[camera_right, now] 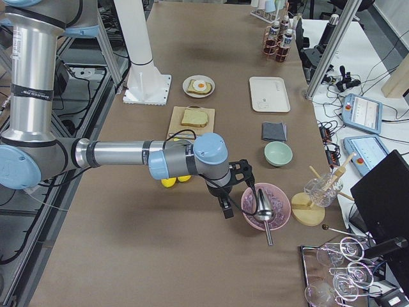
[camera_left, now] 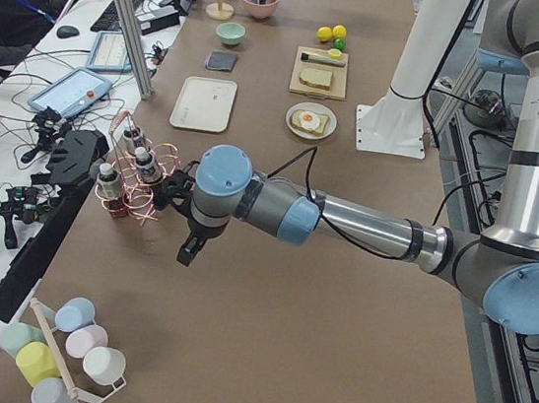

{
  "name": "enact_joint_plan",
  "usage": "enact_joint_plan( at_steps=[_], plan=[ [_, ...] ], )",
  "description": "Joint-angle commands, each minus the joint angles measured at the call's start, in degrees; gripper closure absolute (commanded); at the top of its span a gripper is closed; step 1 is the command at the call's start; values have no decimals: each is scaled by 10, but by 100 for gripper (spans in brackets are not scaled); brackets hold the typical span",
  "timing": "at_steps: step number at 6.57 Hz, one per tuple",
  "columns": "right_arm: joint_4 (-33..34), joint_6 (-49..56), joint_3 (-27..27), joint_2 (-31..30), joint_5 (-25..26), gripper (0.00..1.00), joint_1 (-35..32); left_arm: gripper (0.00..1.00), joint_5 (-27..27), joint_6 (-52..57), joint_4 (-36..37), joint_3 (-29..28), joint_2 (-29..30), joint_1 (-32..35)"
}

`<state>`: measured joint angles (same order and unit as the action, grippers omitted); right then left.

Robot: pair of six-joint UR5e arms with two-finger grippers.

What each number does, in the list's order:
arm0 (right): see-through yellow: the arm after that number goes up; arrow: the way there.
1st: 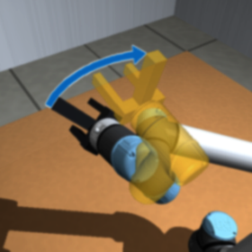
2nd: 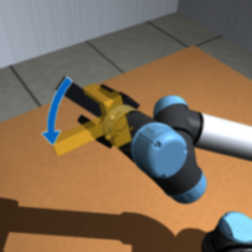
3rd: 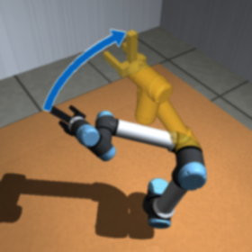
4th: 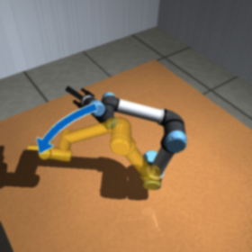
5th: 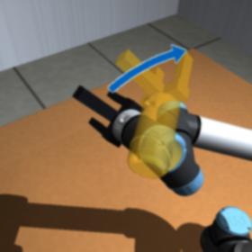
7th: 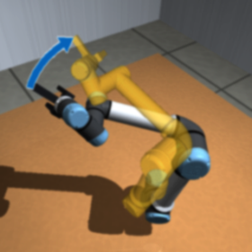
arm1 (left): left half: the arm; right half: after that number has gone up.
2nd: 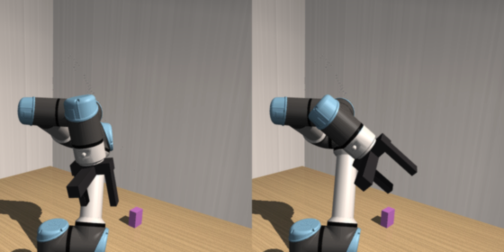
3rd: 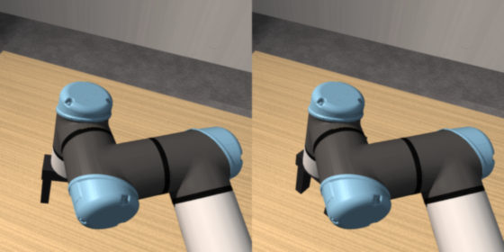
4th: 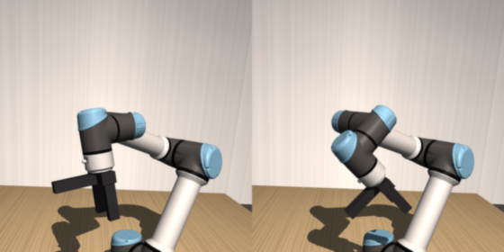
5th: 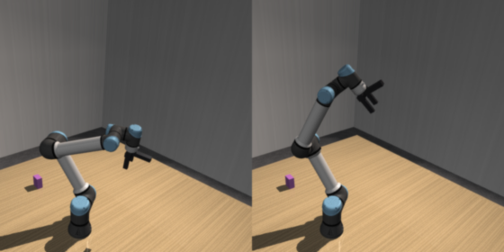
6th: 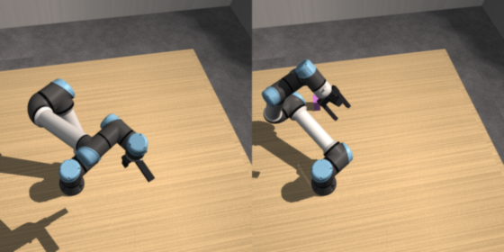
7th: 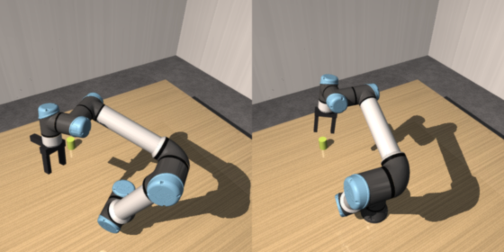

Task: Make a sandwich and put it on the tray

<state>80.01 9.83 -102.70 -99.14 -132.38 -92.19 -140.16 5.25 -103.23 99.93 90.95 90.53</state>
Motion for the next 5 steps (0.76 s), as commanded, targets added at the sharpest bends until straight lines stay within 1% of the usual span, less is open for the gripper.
enact_joint_plan(
  at_steps=[1, 2, 3, 4, 5],
  plan=[
    [-9, -43, 0, 5, -88, 3, 35, 1, 2, -71, -72, 0, 42, -140],
    [-52, -72, 0, 5, -77, 1, 79, 0, 49, -173, -107, 17, 59, -175],
    [-91, -169, -9, 6, -28, 0, 123, 0, 77, -280, -116, 36, 60, -241],
    [-149, -302, -12, 10, 5, 0, 178, 0, 92, -384, -121, 60, 63, -289],
    [-191, -408, -18, 20, 26, 0, 242, 0, 96, -425, -130, 66, 83, -318]
  ],
)
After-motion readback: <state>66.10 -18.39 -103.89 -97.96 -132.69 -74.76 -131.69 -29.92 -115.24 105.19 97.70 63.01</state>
